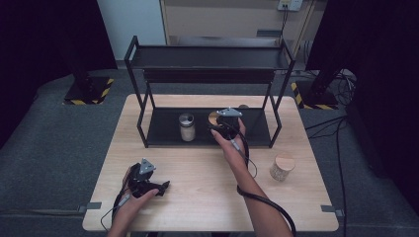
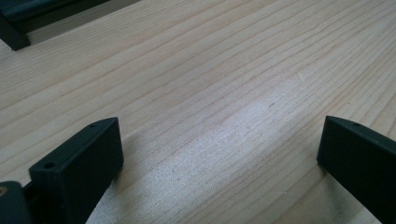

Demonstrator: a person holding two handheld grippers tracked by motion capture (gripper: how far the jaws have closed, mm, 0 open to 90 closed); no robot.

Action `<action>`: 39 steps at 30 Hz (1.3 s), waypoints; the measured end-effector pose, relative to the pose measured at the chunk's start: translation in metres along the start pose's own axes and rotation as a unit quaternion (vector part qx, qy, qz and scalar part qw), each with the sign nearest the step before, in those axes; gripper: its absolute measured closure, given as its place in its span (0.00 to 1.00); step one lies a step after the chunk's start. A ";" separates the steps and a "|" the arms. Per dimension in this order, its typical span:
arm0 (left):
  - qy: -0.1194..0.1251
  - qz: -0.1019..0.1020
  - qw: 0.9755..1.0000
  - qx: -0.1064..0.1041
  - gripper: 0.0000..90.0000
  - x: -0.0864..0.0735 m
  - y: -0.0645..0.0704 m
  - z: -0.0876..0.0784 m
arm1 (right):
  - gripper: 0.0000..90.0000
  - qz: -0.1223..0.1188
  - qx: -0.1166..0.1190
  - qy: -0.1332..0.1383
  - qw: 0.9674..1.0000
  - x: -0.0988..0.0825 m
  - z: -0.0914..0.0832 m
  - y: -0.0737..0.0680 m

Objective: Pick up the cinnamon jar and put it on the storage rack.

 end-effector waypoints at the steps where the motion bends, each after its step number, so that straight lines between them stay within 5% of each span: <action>1: 0.000 0.000 1.000 0.000 0.00 0.000 0.000 0.000 | 0.29 -0.001 0.001 0.000 1.000 0.000 0.001 0.000; 39: 0.000 0.000 1.000 0.000 0.00 0.000 0.000 0.000 | 0.29 0.005 0.000 -0.015 1.000 0.000 0.025 -0.003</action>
Point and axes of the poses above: each handheld gripper's, and its own axes: z roughly forward along the jaws, x roughly out of its top, y roughly to its right, the point moved 1 cm from there along z, roughly forward along the jaws, and after that the axes turned 7 degrees about x, right-handed, at the moved point
